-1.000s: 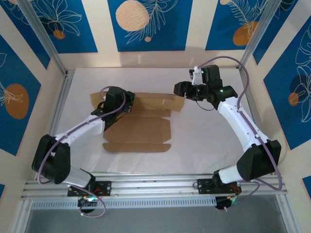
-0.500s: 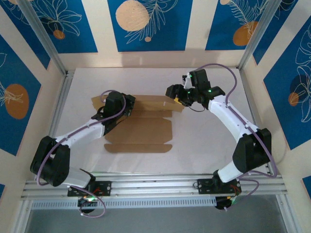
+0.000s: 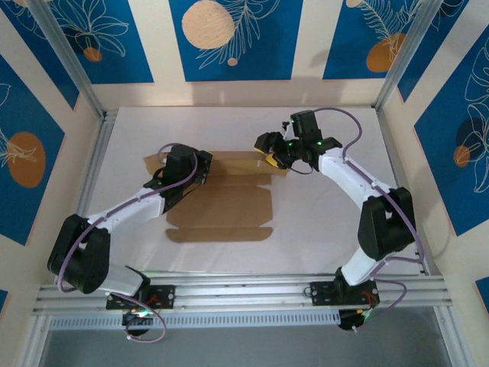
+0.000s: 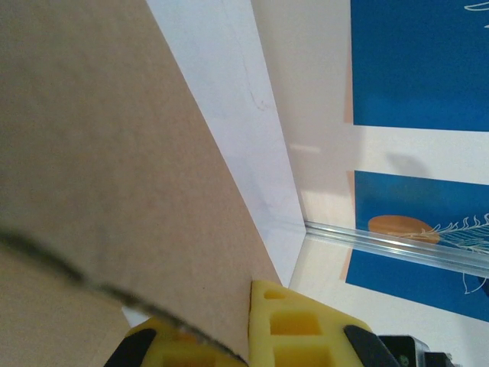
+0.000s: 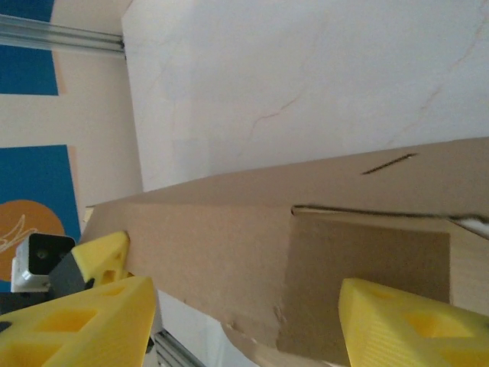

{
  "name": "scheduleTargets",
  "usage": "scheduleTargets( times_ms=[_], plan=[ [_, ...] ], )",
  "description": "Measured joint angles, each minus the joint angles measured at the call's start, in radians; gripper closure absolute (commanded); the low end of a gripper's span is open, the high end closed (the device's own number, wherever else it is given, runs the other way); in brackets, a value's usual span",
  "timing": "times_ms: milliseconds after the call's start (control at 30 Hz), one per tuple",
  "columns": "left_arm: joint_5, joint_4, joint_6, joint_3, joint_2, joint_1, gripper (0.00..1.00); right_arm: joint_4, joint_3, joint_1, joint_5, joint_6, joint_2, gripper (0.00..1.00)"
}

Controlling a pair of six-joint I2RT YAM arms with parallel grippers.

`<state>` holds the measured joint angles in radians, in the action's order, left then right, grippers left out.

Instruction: Fold the paper box

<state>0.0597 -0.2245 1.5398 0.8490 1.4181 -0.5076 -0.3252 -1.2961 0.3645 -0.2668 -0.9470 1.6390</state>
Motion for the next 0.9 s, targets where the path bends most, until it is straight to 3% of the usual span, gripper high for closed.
scheduleTargets(
  times_ms=[467,900],
  plan=[
    [0.0,-0.005,0.026,-0.009,0.0,-0.002,1.0,0.249,0.139,0.005,-0.082,-0.226,0.029,0.34],
    [0.005,-0.025,0.034,-0.022,0.0,-0.003,1.0,0.546,0.185,0.026,-0.151,-0.408,0.071,0.41]
  ],
)
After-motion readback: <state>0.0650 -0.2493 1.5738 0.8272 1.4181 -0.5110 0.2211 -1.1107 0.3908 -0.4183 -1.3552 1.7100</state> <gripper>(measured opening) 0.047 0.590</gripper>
